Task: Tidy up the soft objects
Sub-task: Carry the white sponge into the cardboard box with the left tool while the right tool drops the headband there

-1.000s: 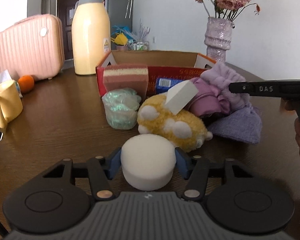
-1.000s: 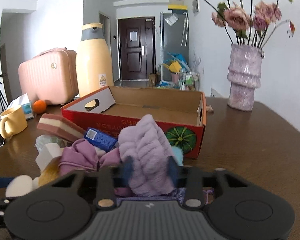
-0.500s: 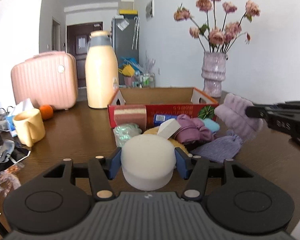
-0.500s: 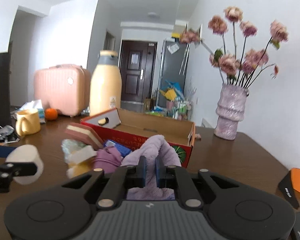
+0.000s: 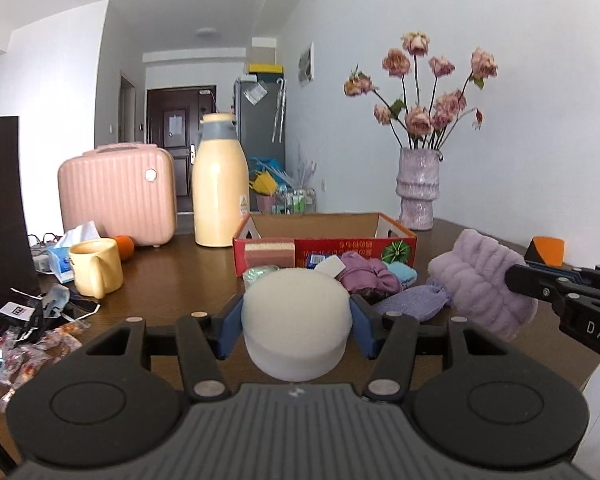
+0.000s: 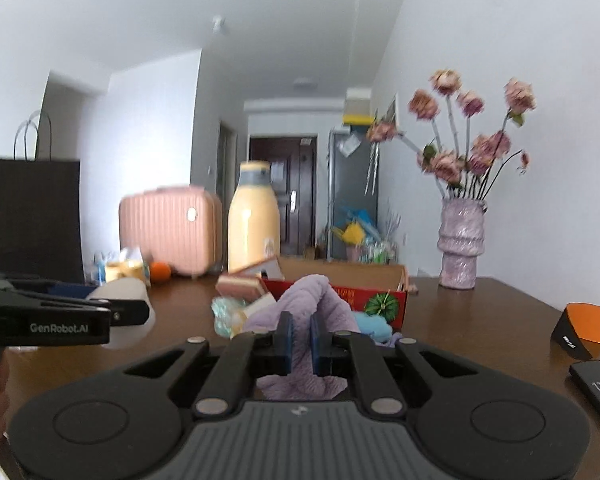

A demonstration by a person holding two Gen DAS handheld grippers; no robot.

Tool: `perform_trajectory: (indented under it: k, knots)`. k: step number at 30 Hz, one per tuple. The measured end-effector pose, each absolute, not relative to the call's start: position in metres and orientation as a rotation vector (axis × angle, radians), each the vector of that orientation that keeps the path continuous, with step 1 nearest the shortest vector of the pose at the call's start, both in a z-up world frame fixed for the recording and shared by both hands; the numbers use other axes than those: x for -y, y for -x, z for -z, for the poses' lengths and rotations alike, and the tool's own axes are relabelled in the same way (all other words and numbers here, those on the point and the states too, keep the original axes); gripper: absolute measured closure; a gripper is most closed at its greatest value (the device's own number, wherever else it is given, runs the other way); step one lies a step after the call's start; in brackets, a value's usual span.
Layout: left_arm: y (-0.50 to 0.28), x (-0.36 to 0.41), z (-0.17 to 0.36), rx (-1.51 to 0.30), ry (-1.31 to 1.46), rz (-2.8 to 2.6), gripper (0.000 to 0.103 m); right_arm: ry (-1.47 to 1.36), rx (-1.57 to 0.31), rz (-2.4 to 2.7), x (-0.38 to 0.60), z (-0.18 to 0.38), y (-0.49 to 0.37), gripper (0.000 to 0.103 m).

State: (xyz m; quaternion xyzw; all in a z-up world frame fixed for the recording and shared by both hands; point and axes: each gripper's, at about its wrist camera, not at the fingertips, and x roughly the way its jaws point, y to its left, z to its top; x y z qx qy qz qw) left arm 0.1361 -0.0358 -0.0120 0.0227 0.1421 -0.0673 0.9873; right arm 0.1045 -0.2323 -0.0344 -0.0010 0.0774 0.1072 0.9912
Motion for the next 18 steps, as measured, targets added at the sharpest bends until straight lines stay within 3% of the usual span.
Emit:
perform_trajectory:
  k: [18]
  knots:
    - [-0.108,0.030,-0.003,-0.190,-0.020,0.104,0.046,0.008,0.002,-0.193,0.242,0.021,-0.072,0.094]
